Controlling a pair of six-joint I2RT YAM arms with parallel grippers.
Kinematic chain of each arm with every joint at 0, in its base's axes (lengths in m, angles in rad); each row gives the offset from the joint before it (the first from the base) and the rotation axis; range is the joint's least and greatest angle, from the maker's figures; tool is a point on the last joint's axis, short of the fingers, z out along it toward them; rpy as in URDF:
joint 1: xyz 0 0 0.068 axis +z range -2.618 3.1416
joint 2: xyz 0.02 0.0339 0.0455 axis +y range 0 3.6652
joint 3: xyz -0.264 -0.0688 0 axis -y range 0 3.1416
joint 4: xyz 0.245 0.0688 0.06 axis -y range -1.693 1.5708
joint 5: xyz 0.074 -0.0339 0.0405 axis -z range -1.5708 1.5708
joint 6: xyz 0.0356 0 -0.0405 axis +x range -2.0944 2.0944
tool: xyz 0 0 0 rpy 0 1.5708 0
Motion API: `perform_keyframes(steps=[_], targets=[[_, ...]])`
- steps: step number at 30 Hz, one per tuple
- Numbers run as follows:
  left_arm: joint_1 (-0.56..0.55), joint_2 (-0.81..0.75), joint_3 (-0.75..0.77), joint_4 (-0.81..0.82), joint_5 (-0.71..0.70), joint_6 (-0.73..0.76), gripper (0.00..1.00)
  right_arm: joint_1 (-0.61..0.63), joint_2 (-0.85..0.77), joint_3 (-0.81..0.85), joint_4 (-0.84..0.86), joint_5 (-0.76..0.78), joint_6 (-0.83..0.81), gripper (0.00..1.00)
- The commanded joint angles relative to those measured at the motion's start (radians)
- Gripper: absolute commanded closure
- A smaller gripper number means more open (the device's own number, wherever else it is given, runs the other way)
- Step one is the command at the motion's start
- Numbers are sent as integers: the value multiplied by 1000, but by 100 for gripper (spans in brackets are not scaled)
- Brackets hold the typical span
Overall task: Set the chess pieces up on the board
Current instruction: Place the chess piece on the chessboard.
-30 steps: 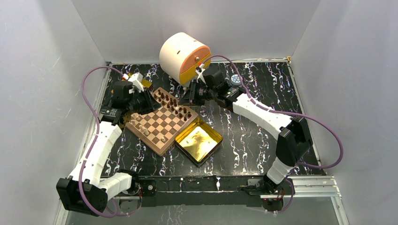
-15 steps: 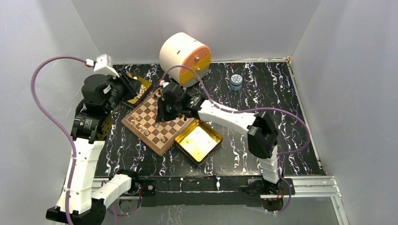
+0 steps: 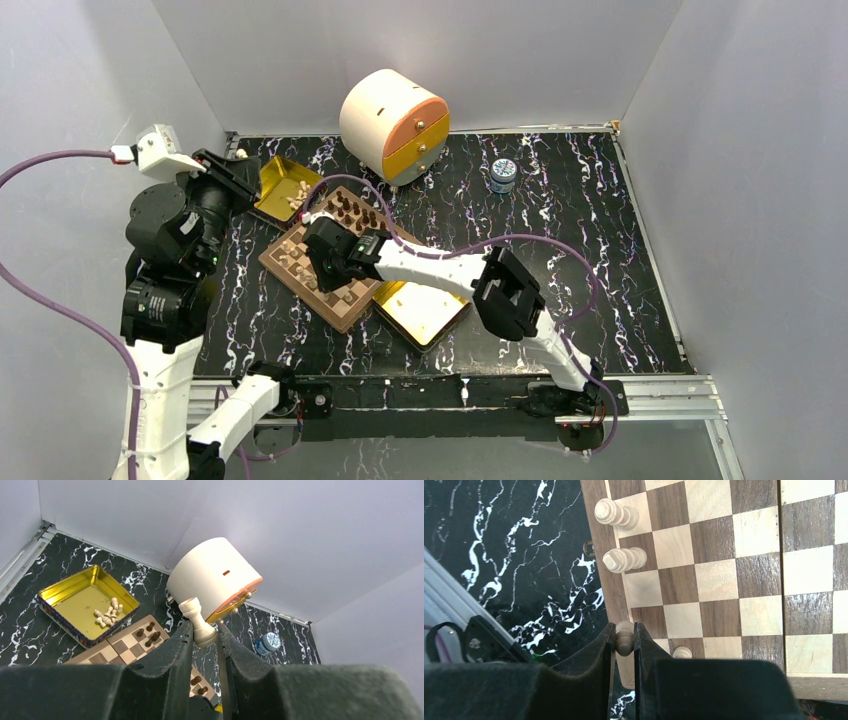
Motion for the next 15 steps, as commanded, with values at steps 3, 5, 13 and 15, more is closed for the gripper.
perform_keyframes(steps=[3, 5, 13, 15], targets=[[-1, -25, 10, 36, -40, -1, 100, 35, 46, 108, -14, 149, -64, 87], [-2, -30, 12, 36, -45, 4, 100, 43, 58, 120, -12, 171, -80, 87], [-2, -37, 8, 33, -48, 14, 100, 52, 91, 130, 4, 235, -120, 87], [-2, -35, 6, 33, -47, 13, 100, 53, 93, 130, 21, 236, -127, 87]])
